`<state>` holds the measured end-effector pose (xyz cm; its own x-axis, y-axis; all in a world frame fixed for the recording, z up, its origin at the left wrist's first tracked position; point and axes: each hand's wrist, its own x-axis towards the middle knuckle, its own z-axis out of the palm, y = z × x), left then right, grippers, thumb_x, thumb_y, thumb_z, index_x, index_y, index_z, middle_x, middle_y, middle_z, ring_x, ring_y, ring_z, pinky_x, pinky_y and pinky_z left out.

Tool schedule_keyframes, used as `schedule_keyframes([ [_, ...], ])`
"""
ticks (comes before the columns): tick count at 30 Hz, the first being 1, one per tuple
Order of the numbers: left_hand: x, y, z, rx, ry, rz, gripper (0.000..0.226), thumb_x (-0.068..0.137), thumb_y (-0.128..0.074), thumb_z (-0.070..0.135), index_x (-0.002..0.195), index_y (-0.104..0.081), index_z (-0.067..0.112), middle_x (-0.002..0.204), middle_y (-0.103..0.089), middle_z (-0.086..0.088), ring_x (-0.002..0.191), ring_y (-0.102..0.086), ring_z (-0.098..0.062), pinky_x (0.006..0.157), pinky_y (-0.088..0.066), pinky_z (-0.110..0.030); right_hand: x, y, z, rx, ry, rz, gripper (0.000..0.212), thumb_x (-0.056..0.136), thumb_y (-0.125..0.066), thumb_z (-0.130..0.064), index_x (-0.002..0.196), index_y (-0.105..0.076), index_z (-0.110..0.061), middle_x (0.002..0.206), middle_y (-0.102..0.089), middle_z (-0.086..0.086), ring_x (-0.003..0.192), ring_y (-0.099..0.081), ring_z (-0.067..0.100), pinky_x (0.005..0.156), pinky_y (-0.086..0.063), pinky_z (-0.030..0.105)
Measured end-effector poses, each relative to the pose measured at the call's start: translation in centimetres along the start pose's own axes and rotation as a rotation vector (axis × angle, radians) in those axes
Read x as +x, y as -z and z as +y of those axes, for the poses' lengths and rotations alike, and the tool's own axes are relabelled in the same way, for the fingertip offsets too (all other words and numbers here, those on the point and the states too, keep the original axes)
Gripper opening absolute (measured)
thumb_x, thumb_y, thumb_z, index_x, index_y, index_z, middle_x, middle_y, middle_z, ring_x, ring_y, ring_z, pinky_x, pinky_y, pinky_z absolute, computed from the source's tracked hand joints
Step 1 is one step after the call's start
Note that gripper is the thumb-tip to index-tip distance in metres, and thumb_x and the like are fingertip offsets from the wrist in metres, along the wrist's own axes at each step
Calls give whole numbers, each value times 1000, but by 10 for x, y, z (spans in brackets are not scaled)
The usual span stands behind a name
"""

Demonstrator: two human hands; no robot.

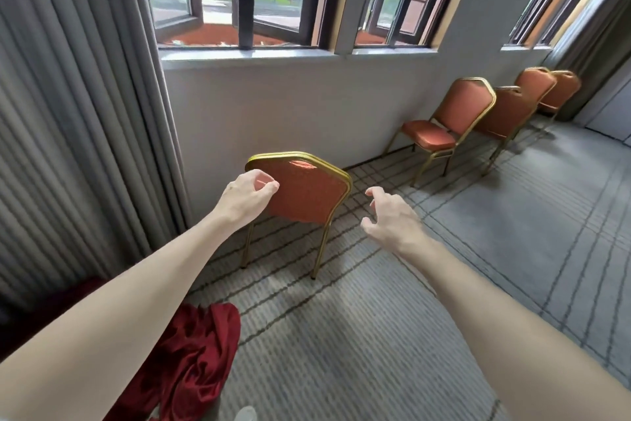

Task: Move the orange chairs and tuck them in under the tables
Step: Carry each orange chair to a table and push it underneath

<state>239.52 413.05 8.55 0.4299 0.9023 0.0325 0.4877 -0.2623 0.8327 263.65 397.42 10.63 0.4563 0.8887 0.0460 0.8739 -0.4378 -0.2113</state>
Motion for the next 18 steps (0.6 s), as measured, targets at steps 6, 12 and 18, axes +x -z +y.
schedule_keyframes([
  [6,100,-35,-9,96,33,-81,22,96,-52,44,106,-66,31,109,-66,13,104,-60,-9,91,-46,-29,126,-19,9,53,55,-75,58,85,-60,-40,137,-42,-23,116,-62,3,113,-56,26,92,-50,43],
  [12,207,-83,-35,234,76,-97,34,94,-58,39,123,-59,22,124,-63,6,114,-58,-12,101,-45,-32,259,-78,23,109,136,-186,62,88,-63,-35,142,-41,-16,128,-59,7,122,-52,28,99,-47,42],
  [18,306,-125,-45,332,168,-133,51,92,-59,41,137,-51,19,136,-56,1,128,-47,-16,108,-39,-35,379,-127,31,72,251,-357,68,88,-64,-35,147,-36,-16,136,-52,8,126,-47,27,104,-43,43],
])
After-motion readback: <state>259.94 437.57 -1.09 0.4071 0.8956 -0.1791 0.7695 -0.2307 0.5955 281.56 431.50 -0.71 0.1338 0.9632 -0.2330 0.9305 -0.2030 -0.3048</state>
